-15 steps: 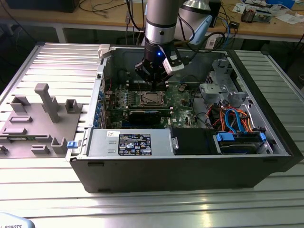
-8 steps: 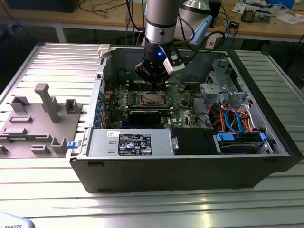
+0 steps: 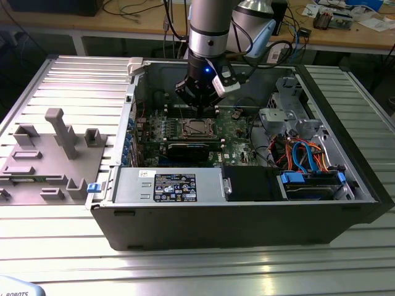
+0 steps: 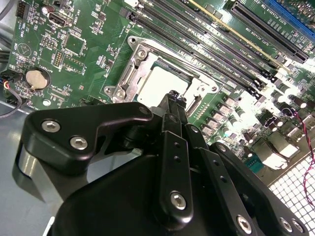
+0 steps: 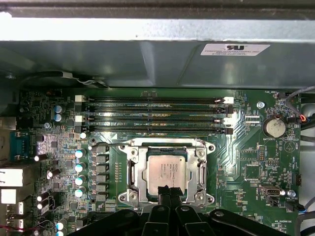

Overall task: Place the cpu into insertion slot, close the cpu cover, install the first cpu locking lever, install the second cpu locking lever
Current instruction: 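Install the first cpu locking lever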

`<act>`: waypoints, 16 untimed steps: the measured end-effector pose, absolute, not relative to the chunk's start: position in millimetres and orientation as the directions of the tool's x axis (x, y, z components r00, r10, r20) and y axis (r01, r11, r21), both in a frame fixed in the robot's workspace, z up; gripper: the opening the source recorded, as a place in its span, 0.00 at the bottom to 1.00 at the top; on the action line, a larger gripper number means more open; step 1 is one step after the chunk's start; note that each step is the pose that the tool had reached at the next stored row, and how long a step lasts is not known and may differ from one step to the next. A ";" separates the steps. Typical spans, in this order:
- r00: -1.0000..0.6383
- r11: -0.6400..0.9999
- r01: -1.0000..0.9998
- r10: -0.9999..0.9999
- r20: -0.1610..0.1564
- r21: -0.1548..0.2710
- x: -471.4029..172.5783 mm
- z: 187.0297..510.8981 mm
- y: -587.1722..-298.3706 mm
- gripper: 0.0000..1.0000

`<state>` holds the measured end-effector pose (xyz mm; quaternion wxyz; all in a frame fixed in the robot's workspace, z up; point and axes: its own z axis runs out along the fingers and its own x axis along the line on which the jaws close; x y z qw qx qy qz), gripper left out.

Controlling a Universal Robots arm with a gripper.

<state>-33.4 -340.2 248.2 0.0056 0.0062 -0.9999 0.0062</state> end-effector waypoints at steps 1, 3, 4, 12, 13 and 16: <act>-1.000 1.000 -0.013 -0.012 0.011 -0.012 -33.4 248.2 -340.2 0.11; -1.000 1.000 -0.013 -0.013 0.011 -0.012 -33.4 248.2 -340.2 0.11; -1.000 1.000 -0.013 -0.013 0.011 -0.012 -33.4 248.2 -340.2 0.11; -1.000 1.000 -0.026 -0.026 0.011 0.012 -33.4 248.2 -340.2 0.11; -1.000 0.999 -0.026 -0.026 0.010 0.022 -33.4 248.1 -340.2 0.11; -0.999 0.999 -0.039 -0.039 0.010 0.031 -33.5 248.2 -340.2 0.11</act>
